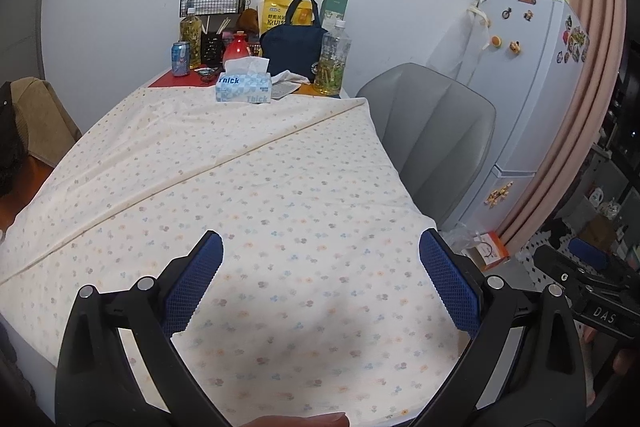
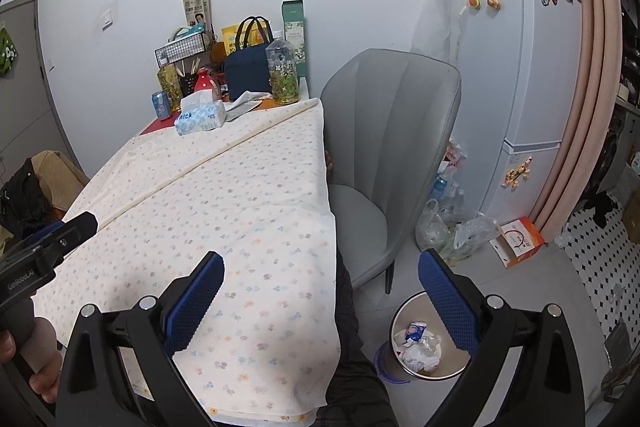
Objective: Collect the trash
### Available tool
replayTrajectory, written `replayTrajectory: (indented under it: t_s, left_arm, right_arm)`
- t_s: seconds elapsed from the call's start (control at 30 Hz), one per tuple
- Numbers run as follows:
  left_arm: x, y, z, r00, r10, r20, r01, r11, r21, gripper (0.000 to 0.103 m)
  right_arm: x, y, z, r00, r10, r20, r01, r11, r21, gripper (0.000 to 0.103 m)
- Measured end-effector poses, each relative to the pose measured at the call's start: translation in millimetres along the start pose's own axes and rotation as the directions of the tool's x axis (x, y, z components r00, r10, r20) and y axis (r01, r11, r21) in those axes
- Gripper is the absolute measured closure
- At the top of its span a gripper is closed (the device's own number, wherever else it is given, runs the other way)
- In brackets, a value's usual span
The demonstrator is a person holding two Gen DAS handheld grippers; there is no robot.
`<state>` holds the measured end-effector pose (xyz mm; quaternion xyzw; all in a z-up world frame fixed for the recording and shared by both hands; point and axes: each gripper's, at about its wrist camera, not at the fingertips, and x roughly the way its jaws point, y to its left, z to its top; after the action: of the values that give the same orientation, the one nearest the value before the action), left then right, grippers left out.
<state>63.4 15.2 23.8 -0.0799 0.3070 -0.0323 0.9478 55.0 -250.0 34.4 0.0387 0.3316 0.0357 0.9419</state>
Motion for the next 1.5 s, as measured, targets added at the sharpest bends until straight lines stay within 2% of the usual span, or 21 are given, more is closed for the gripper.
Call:
replayTrajectory:
  t_s: [0.7, 1.5]
  left_arm:
    - [-0.8, 8.9, -5.0, 0.999, 0.033, -0.005, -0.033, 0.999, 0.012, 0.006]
    - [-0.7, 9.4, -8.5, 0.999, 0.036, -0.012, -0.036, 0.999, 0.012, 0.006]
  right_arm:
    - [11.0, 4.5, -4.9, 0.999, 0.037, -0.019, -0.037, 0.999, -0.006, 0.008]
    - [7.6, 9.7, -5.7, 0.999, 0.046, -0.011, -0.046, 0.999, -0.021, 0.008]
